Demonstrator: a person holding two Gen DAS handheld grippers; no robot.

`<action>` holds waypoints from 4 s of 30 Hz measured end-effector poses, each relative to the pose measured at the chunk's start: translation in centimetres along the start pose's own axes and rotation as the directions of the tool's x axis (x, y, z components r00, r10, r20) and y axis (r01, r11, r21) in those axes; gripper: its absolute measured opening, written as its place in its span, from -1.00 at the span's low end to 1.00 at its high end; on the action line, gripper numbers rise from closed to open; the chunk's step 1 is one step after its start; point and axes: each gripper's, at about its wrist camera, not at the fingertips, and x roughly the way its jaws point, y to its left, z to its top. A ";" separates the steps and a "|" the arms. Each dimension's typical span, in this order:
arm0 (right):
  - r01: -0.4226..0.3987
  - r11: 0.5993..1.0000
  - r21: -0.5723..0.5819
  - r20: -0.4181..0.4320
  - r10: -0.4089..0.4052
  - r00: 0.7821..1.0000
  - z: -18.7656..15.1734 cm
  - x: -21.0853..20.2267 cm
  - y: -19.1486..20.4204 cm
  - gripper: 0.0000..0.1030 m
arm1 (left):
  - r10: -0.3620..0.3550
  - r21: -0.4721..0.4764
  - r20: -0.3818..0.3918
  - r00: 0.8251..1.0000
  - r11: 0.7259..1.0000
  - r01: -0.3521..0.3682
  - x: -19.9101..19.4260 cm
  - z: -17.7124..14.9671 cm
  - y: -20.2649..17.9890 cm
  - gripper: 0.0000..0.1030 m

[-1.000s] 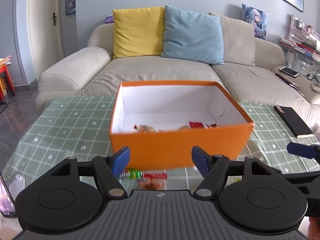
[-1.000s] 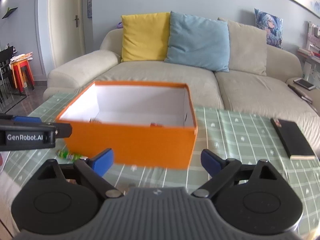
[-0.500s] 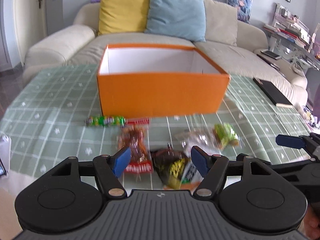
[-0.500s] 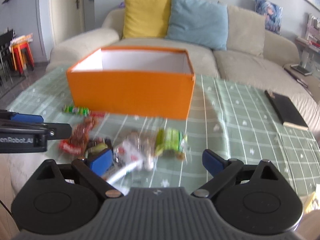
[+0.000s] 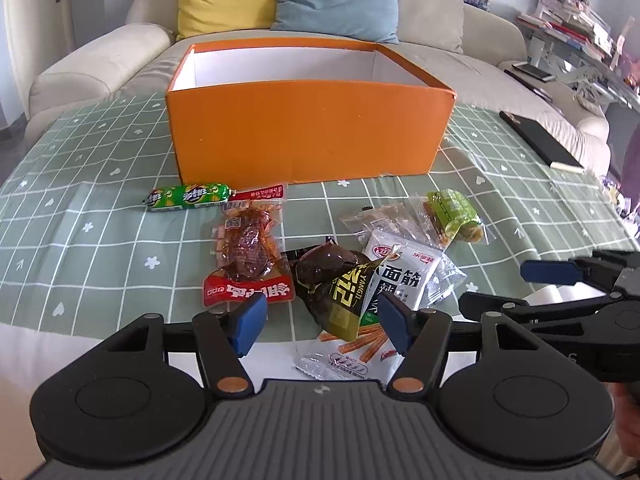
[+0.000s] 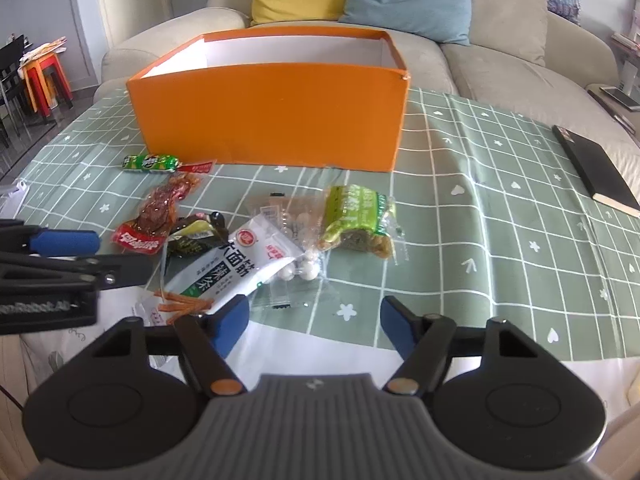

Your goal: Organize snacks

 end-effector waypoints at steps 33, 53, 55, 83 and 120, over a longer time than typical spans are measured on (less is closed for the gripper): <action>-0.005 1.000 0.004 -0.036 0.005 0.999 1.3 3.7 0.0 0.20 | 0.013 0.206 -0.056 0.998 0.979 -0.001 7.3 3.2 -0.5 -0.05; -0.192 0.971 0.142 -0.045 0.200 0.979 1.7 3.3 0.2 0.09 | -0.048 0.031 -0.061 0.997 0.998 0.050 2.6 2.6 1.9 -0.22; -0.204 0.966 0.162 -0.062 0.216 0.974 1.6 3.5 0.5 0.06 | -0.054 -0.001 -0.069 0.996 0.999 0.054 2.0 2.6 2.7 -0.22; -0.196 0.954 0.227 -0.121 0.227 0.966 2.4 6.5 4.1 -0.65 | -0.100 -0.163 -0.123 0.987 0.983 0.079 1.9 0.9 6.1 -0.23; -0.204 0.978 0.031 0.212 0.193 0.958 8.7 -2.8 1.5 -0.91 | -0.021 -0.100 0.075 0.997 0.995 0.028 -1.7 9.8 2.4 -0.29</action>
